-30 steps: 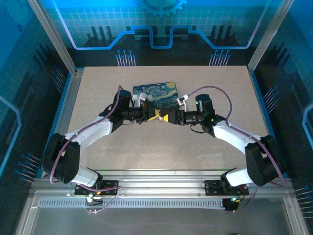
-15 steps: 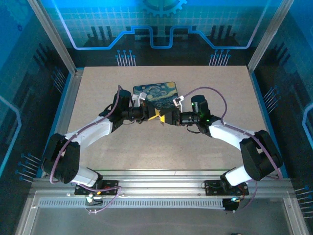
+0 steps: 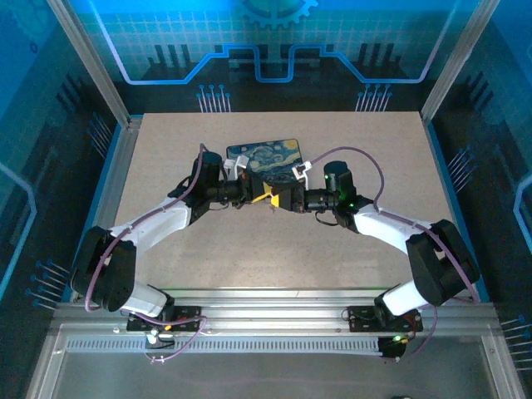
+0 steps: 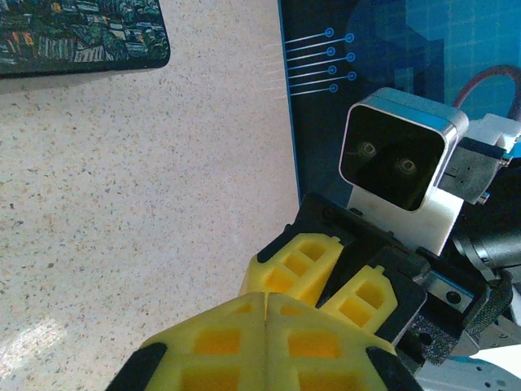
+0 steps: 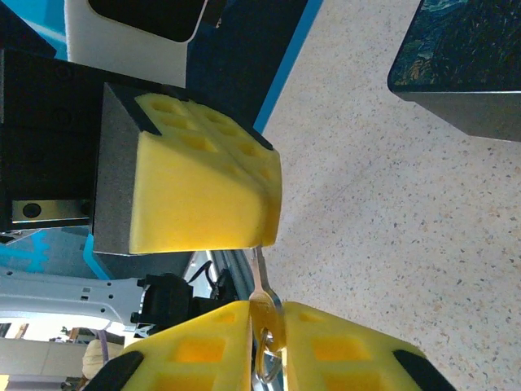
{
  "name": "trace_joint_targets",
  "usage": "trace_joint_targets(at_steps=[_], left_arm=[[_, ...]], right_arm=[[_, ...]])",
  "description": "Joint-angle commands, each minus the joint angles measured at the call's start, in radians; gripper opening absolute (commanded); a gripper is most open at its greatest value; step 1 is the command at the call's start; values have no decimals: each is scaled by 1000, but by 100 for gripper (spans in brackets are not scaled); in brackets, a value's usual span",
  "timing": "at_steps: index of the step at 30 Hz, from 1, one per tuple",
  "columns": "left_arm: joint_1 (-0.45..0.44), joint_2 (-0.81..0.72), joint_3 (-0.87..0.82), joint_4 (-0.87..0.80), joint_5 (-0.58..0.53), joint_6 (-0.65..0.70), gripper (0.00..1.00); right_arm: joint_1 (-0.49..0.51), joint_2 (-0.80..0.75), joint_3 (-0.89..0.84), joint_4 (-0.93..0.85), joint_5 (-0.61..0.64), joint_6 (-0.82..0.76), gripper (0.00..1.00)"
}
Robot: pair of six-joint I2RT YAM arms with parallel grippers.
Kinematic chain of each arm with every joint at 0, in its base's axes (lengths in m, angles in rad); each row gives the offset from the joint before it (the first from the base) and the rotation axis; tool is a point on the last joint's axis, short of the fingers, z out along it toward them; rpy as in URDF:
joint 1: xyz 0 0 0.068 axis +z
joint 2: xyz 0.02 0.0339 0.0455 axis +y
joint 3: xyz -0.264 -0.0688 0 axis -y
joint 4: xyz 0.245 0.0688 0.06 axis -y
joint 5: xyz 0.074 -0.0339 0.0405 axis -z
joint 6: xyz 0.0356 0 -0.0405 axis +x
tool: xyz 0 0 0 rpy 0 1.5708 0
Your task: Unlock a padlock with a key
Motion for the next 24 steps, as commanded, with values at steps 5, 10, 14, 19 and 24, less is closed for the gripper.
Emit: trace_joint_targets(at_steps=[5, 10, 14, 19, 24], left_arm=[[6, -27, -10, 45, 33, -7, 0], [8, -21, -13, 36, 29, -3, 0], [8, -15, -8, 34, 23, -2, 8], [13, -21, 33, -82, -39, 57, 58], [-7, -38, 80, -242, -182, 126, 69]], right_arm=[[10, 7, 18, 43, -15, 9, 6], [8, -2, 19, 16, 4, -6, 0], [7, -16, 22, -33, 13, -38, 0], [-5, -31, 35, -170, 32, -112, 0], [-51, -43, 36, -309, 63, -184, 0]])
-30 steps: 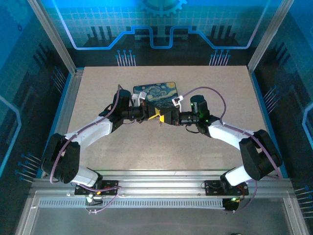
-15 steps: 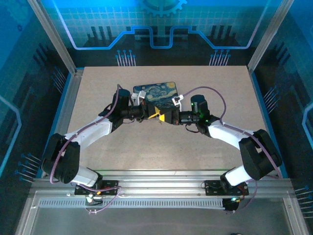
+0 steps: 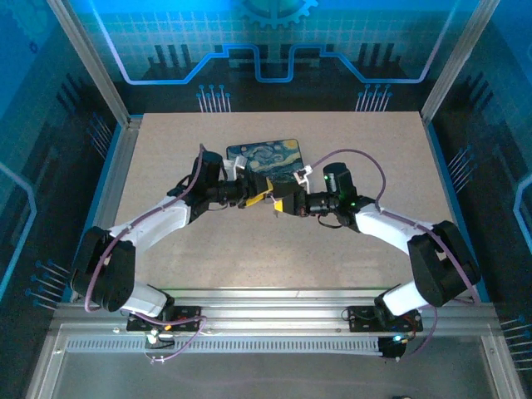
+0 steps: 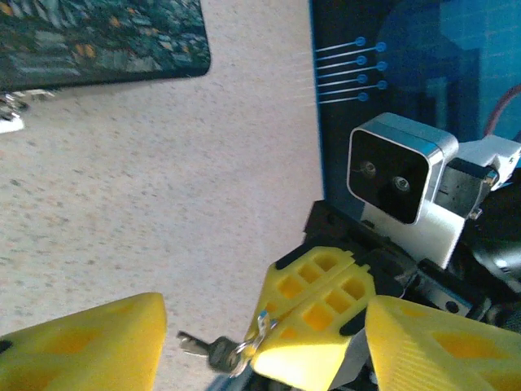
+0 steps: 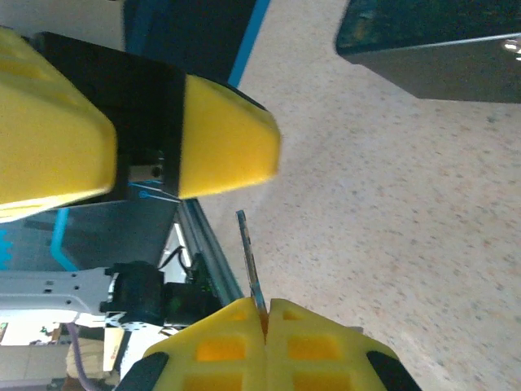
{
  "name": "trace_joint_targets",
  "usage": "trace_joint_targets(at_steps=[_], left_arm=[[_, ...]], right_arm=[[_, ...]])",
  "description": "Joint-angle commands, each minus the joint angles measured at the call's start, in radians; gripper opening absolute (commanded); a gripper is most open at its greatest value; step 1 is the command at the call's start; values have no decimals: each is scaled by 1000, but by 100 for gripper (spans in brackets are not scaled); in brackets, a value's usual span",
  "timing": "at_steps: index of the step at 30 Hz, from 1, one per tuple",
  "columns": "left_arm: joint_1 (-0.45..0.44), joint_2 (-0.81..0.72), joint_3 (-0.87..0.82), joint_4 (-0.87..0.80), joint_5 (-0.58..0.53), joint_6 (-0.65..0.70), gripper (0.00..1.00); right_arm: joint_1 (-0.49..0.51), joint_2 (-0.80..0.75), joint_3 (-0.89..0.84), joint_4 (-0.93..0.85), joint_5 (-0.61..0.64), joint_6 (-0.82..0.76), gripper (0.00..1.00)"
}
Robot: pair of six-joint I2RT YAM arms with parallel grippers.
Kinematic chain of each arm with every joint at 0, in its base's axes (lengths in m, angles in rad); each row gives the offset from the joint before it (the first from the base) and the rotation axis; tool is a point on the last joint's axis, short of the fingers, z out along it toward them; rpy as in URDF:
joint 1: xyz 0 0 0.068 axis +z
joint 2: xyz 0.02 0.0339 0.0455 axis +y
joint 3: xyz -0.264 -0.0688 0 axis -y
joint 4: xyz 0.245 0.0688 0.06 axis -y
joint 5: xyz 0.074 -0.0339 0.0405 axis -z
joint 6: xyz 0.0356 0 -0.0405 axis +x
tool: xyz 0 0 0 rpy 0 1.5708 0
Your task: Unlock a padlock with a key
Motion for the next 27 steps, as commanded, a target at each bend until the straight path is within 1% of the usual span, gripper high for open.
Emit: trace_joint_targets(at_steps=[1, 3, 5, 7, 11, 14, 18, 27], left_arm=[[-29, -29, 71, -184, -173, 88, 71], [-80, -3, 126, -300, -321, 130, 74], [-137, 39, 174, -387, -493, 147, 75], [-175, 89, 203, -409, -598, 134, 75], [-241, 194, 240, -389, -742, 121, 74], [-273, 270, 265, -380, -826, 100, 74], [-290, 343, 275, -346, -908, 76, 73], [-292, 478, 306, -226, -962, 99, 68]], right_arm=[[-41, -31, 34, -157, 40, -93, 0], [-63, -23, 50, -236, 67, -124, 0], [-79, -14, 71, -322, 101, -157, 0], [-98, -14, 75, -361, 119, -167, 0], [-142, -34, 62, -411, 149, -179, 0], [-193, -50, 40, -432, 154, -183, 0], [-237, -68, 16, -439, 150, -188, 0], [-244, -48, 12, -407, 119, -188, 0]])
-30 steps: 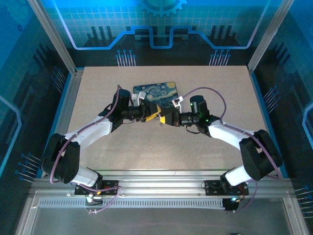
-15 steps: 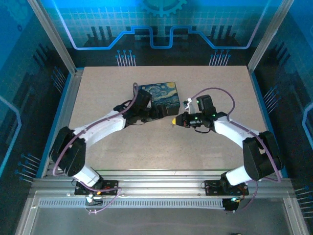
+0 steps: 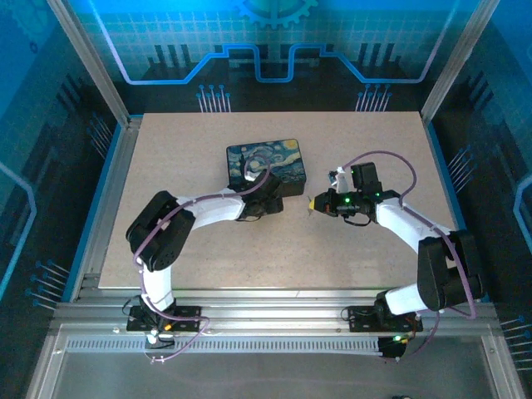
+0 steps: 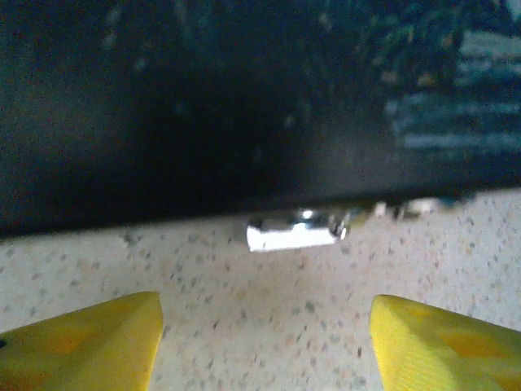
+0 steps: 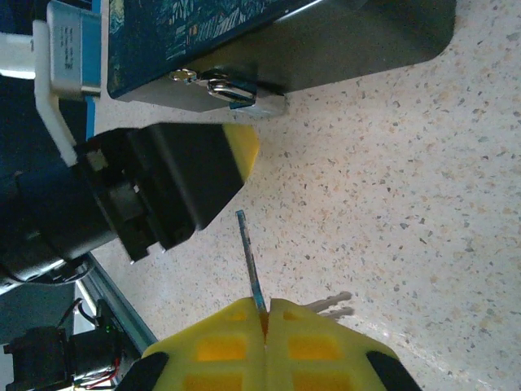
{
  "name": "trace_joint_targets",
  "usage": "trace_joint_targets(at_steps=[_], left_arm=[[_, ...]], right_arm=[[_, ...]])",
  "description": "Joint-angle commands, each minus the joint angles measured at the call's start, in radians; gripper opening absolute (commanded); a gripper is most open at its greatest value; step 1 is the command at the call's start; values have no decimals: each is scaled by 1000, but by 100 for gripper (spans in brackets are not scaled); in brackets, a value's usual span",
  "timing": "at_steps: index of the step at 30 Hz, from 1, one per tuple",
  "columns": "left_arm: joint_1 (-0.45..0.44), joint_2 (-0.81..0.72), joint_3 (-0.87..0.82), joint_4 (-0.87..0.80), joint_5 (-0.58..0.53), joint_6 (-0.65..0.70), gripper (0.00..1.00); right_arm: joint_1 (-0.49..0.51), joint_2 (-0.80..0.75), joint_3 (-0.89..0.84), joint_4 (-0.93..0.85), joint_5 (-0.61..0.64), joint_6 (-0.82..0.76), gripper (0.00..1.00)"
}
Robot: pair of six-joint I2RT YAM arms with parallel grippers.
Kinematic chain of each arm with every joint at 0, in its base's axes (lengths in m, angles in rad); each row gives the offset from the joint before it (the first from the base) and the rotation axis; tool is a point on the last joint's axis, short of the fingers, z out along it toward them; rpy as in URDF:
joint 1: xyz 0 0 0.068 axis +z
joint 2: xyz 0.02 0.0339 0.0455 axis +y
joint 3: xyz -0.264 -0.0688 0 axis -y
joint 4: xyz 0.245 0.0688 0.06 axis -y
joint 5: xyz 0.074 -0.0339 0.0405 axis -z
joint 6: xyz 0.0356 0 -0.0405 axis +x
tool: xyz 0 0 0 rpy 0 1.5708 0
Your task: Unlock a padlock with a key
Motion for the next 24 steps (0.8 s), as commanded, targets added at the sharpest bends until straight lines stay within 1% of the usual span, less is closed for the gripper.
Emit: trace_joint_targets(at_steps=[1, 4, 9, 11, 13, 19, 24], left_arm=[[-6, 37, 33, 62, -62, 2, 67], [-19, 58, 45, 76, -98, 8, 66], [-47, 100, 97, 38, -192, 24, 62], [-48, 123, 114, 29, -207, 23, 59], [-47, 142, 129, 16, -223, 18, 54], [-47, 168, 154, -16, -275, 15, 48], [-48, 183, 176, -42, -294, 12, 42]], right_arm=[[-7, 5, -10, 3, -27, -14, 0], [-5, 15, -8, 16, -37, -14, 0], [-6, 30, -13, 38, -52, -10, 0], [-4, 35, -16, 47, -58, -8, 0], [-3, 38, -21, 53, -61, -7, 0], [-3, 26, -33, 48, -68, -17, 0], [-2, 21, -37, 44, -70, -22, 0]])
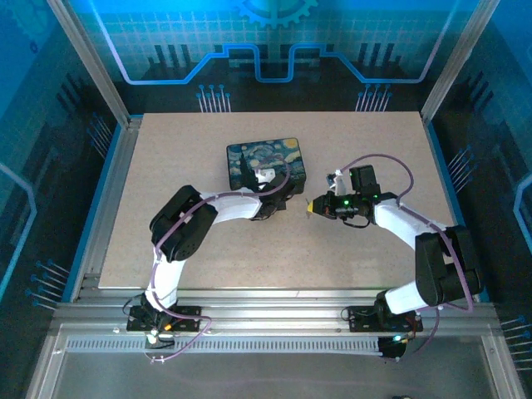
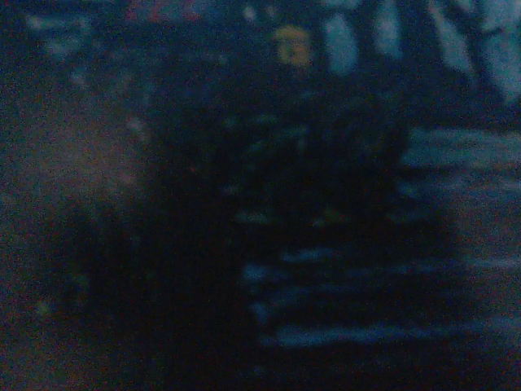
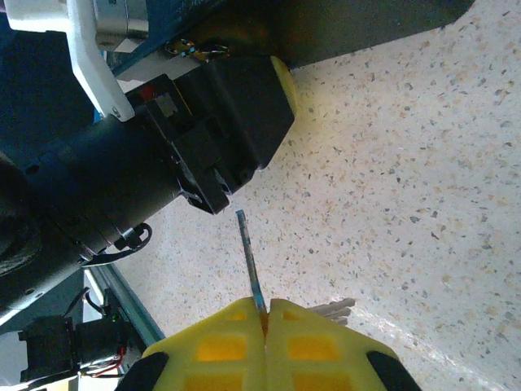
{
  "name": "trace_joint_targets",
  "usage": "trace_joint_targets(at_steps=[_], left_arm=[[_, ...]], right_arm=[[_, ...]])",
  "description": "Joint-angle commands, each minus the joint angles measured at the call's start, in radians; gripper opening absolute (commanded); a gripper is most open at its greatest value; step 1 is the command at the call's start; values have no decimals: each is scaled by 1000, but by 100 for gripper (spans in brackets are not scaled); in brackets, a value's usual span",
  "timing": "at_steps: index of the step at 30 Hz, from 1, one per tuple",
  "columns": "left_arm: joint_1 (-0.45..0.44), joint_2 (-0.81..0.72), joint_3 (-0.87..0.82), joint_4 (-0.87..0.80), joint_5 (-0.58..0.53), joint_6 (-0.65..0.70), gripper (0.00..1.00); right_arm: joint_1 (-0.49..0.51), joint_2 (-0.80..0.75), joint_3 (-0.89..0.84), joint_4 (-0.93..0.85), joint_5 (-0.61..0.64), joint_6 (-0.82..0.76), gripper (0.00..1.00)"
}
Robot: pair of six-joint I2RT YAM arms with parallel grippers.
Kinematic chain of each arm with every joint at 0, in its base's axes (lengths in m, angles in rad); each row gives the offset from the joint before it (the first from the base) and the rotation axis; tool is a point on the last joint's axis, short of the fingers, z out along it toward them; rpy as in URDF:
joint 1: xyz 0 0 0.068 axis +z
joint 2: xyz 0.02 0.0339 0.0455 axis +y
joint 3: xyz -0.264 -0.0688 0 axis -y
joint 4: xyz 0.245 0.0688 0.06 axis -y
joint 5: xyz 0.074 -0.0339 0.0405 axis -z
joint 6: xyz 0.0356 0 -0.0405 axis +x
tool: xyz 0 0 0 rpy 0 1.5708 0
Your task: Unlock a padlock with a key
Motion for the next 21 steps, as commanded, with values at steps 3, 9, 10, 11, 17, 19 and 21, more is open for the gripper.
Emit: trace_joint_targets(at_steps=[3, 9, 10, 11, 17, 19, 21], left_arm=[[-2, 21, 43, -43, -67, 5, 38], [-4, 5, 50, -75, -84, 24, 31], [-2, 0, 57, -96, -84, 23, 30], [-5, -6, 63, -121, -83, 24, 30], [-11, -64, 152, -372, -37, 39, 26], [-12, -90, 167, -440, -9, 60, 26], [-12, -124, 171, -500, 15, 75, 27]], right_arm=[[-2, -12, -13, 0, -31, -21, 0], [-1, -18, -25, 1, -32, -23, 0], [1, -18, -25, 0, -30, -23, 0], [3, -18, -24, -3, -29, -25, 0], [17, -31, 14, -85, 14, -62, 0], [20, -42, 24, -99, 20, -67, 0], [26, -50, 33, -113, 24, -69, 0]])
